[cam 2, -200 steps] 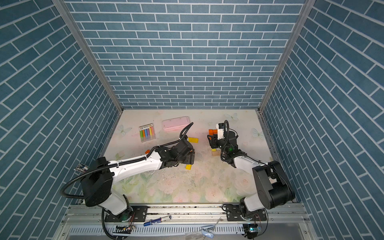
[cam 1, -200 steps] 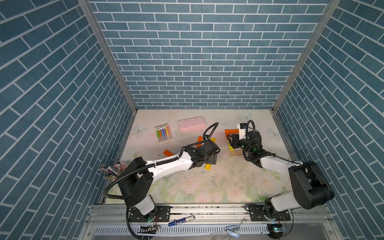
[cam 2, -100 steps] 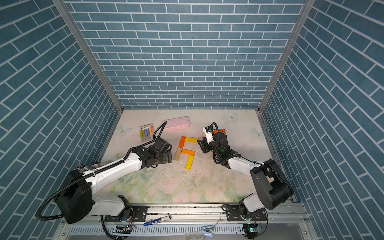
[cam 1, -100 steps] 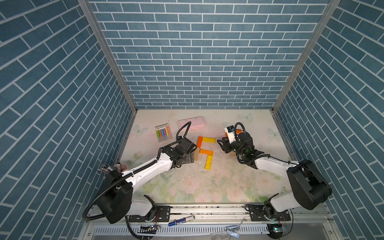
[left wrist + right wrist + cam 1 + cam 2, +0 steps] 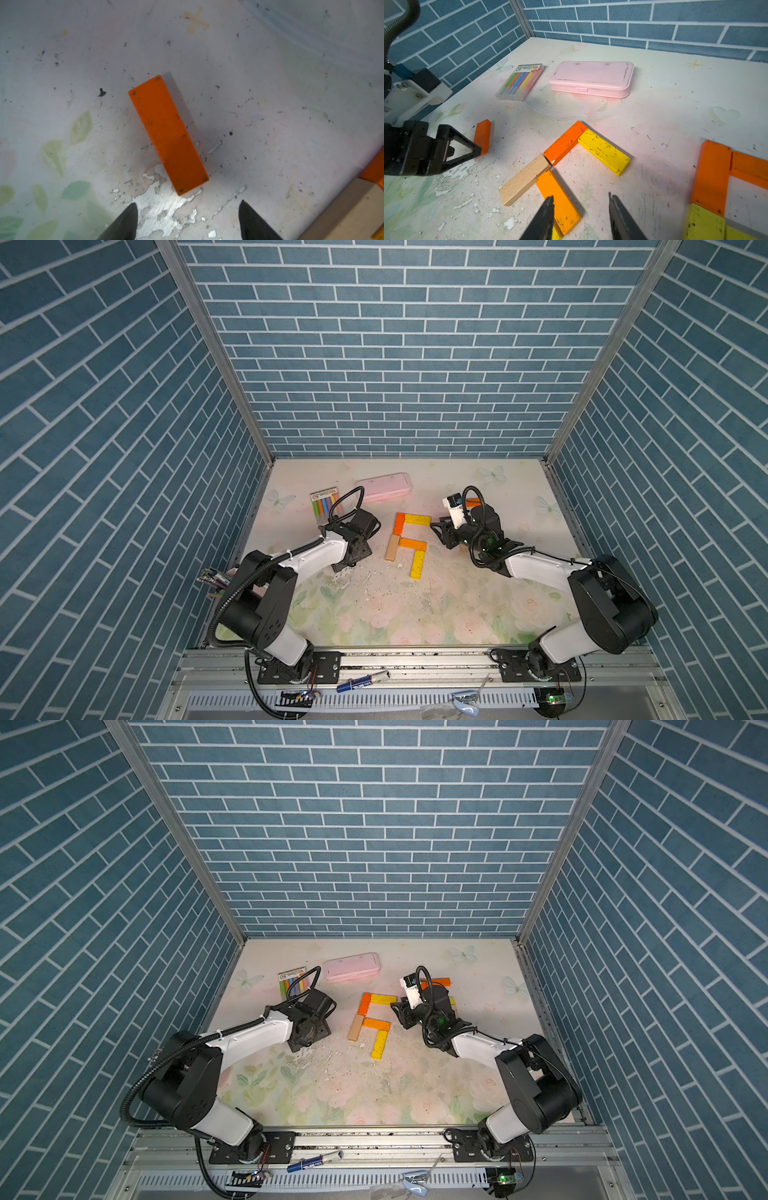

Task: Assemble the number 6 with building blocks
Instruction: Assemble the building block at the center of the board, then pick up the building block from the center of the board.

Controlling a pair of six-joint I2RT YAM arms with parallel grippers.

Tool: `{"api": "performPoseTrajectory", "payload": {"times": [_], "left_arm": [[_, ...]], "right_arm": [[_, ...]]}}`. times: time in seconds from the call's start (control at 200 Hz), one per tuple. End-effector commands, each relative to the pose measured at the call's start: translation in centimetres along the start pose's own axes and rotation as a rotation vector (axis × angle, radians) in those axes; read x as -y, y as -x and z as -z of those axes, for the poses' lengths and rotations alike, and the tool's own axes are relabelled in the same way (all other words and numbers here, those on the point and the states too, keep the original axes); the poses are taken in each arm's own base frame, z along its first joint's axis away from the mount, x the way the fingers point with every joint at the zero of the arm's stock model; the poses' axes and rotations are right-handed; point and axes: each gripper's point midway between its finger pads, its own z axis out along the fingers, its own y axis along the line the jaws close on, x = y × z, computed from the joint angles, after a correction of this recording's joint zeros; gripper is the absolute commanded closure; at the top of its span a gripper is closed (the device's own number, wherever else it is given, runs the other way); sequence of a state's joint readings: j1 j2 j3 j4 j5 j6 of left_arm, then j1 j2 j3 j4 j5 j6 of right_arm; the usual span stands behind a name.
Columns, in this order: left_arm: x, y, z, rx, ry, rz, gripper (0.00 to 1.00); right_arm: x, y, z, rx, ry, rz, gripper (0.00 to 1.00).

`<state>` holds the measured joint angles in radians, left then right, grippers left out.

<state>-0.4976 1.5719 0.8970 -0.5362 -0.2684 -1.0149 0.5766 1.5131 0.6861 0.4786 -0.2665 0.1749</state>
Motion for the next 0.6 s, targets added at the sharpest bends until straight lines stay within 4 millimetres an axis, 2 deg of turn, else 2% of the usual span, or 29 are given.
{"api": "performPoseTrajectory", "payload": {"times": [0.0,0.27,0.425,0.595], "left_arm": [[-0.4,1.4,-0.5,0.045,0.015,0.109,0.25],[-1.5,1.5,-2.3,0.027,0.046,0.172,0.3],[-1.3,1.8,-3.3,0.014,0.05,0.192,0.37],[-1.2,1.0,-4.1,-0.017,0.053,0.205,0.61]], "right_arm": [[-0.5,0.7,-0.3,0.01,0.018,0.051,0.55],[-0.6,0.6,-0.4,0.006,0.021,0.051,0.56],[-0.6,0.7,-0.4,0.005,0.021,0.052,0.56],[-0.5,0.7,-0.3,0.005,0.014,0.05,0.57]]}}
